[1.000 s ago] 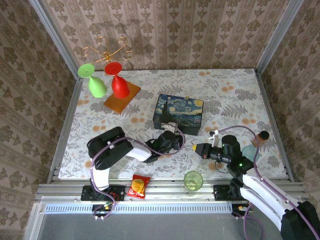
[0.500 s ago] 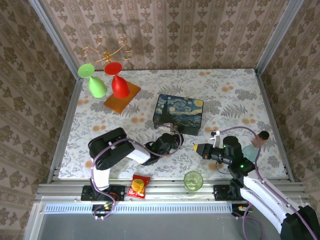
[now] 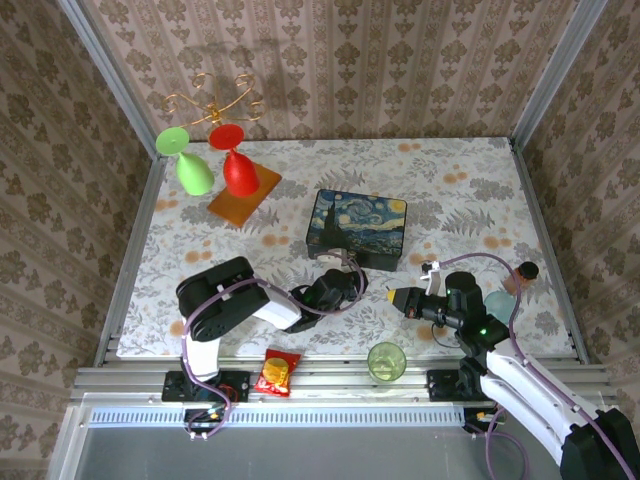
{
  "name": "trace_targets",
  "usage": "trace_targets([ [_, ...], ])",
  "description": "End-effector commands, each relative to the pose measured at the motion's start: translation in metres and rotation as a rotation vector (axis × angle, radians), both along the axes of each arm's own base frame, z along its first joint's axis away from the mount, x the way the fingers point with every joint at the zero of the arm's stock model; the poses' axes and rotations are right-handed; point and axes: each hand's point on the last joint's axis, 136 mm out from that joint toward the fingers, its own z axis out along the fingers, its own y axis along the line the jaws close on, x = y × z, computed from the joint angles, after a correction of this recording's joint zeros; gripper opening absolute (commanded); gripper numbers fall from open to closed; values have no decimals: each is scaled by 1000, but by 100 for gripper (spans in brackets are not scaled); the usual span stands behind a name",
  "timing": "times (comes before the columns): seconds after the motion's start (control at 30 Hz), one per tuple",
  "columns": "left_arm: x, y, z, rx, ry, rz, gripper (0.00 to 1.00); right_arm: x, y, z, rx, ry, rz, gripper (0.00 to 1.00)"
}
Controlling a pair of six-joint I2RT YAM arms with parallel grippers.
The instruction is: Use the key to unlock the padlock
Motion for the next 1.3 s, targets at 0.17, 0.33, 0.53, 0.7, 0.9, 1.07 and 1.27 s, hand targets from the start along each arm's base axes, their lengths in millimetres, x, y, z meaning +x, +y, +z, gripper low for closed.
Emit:
trace_targets([
  [0.17,-30,12,-34,138,93,-86,15,4,-3,-7,-19,15,-21,0],
  [0.33,-28,1,-11,67,101,-128,8,8,1,-19,47,118,-15,0],
  [0.53,-24,-1,9,-61,148,-132,4,14,9,-16,147,153,42,0],
  [0.7,-17,0,14,-188,194,-102,0,10,10,-12,138,140,84,0],
  [0.9,-13,-6,33,-305,212,-92,0,6,12,0,236,82,147,0],
  [1.07,-9,-6,49,-401,211,-78,0,8,16,20,287,5,184,0],
  [1.27,-5,0,52,-452,210,-57,0,8,20,14,247,-18,189,0],
])
